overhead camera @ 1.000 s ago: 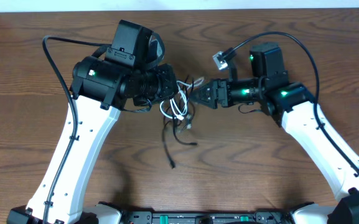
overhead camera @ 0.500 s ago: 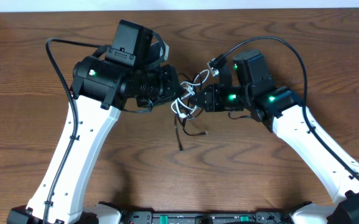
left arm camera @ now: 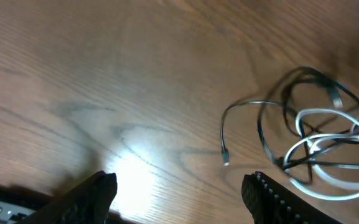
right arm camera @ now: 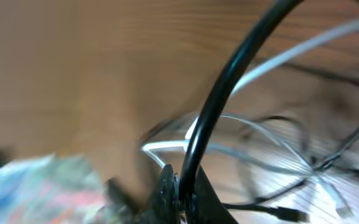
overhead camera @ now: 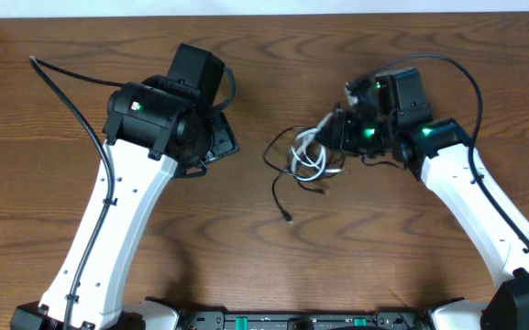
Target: Untangle cables
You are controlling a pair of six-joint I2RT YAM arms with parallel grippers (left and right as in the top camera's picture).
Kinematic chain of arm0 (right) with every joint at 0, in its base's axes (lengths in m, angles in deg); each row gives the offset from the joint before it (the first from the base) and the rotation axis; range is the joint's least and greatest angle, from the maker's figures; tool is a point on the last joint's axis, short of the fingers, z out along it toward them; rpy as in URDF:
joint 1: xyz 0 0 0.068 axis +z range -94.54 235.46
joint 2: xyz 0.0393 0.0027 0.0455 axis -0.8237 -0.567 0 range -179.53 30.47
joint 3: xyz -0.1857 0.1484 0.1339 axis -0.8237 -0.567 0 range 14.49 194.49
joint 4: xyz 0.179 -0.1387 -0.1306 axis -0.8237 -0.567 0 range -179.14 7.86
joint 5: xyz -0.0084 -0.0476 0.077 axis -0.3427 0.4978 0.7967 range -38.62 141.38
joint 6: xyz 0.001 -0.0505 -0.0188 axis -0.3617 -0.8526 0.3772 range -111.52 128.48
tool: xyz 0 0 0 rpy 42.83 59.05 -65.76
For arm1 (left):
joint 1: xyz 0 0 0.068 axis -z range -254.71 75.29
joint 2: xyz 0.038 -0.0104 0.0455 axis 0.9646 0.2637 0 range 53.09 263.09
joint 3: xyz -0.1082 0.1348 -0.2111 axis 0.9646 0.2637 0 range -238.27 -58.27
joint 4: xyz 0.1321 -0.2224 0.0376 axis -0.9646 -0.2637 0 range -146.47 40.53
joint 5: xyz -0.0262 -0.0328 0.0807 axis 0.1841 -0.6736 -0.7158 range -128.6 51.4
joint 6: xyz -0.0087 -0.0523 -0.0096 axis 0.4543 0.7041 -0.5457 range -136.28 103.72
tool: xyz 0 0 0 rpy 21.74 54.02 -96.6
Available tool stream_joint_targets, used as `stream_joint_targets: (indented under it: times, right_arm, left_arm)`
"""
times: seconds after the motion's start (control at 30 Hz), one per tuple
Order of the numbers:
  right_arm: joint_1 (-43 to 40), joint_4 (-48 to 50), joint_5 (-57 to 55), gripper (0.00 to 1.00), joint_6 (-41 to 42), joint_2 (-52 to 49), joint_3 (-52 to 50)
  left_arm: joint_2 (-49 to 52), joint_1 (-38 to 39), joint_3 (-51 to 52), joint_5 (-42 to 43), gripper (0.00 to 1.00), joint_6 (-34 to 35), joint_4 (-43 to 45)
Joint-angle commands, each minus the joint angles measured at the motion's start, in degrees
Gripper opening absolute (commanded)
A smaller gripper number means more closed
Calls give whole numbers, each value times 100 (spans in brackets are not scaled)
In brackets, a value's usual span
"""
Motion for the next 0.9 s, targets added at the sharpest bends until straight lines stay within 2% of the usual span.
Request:
stream_joint_targets:
  times: [0.0,0.07,0.17,0.47,0.63,0.77,0.87]
  right_arm:
    - [42,612,2559,1,-459,17,42]
    - [50,1123,3303,1,-291,17,42]
    - [74,1497,3401,2,-107,17,42]
    - [74,1377,3174,2,92,17,42]
    - [76,929,2382,1,96,17,42]
    - [76,540,1687,2,365,17,42]
    - [76,501,1725,2,459,17,42]
  left_arm:
    - [-31,-2,44,470,70,-258,188]
    - [-31,-2,44,1165,70,-791,389]
    - [-31,-2,44,1862,70,-1156,601]
    - [-31,-2,44,2037,70,-1176,667]
    - [-31,-2,44,2771,70,-1803,728]
    - [-31,-2,44,2804,70,-2002,730]
    - [-31,-2,44,2802,70,-2164,754]
